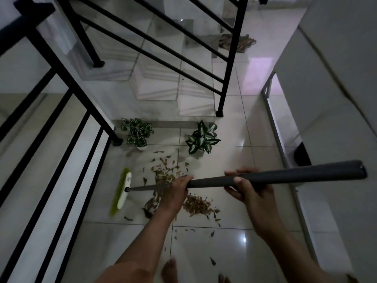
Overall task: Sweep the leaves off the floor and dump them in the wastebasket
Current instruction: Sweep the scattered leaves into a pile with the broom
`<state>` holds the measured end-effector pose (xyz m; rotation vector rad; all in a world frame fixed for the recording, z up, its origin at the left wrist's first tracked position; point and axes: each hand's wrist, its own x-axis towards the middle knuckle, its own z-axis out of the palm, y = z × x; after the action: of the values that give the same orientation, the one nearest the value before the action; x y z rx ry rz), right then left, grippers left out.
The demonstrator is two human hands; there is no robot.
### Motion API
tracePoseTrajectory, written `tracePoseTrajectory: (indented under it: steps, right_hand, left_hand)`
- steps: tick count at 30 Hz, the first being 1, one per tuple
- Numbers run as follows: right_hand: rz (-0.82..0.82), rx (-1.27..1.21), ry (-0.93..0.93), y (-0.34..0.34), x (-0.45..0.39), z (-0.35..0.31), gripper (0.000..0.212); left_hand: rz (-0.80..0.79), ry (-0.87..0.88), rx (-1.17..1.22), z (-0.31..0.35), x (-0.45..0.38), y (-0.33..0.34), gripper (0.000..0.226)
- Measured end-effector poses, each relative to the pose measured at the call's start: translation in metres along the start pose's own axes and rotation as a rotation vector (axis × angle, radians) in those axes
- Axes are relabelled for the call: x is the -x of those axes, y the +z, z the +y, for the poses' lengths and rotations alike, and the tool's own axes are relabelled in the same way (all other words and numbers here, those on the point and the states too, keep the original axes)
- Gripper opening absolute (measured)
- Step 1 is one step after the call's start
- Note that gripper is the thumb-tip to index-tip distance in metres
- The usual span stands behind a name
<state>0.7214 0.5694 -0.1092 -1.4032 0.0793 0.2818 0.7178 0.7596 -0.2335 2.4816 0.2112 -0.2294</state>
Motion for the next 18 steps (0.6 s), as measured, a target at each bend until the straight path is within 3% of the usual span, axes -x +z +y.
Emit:
tracePoseTrajectory:
  steps: [7,10,15,18]
  right_hand:
    - [0.001,0.145,-0.027,0.037,0.003,0.040,0.016]
    - [0.087,0.165,-0.083,0.032,0.014,0.042,0.009]
    - [0.178,0.374,-0.147,0.010,0.029,0.019,0.025]
    - [0.174,0.375,-0.185,-0.003,0.038,-0.003,0.034]
  left_hand:
    - [-0.026,-0.036,0.061,-0.034,-0.021,-0.002,0.052]
    - [-0.055,-0.028,0.066,-0.022,-0.025,0.006,0.052]
    - [-0.109,0.011,0.057,0.017,-0.019,0.012,0.034]
    - [-0.164,0.081,0.011,0.041,-0.010,0.005,0.026]
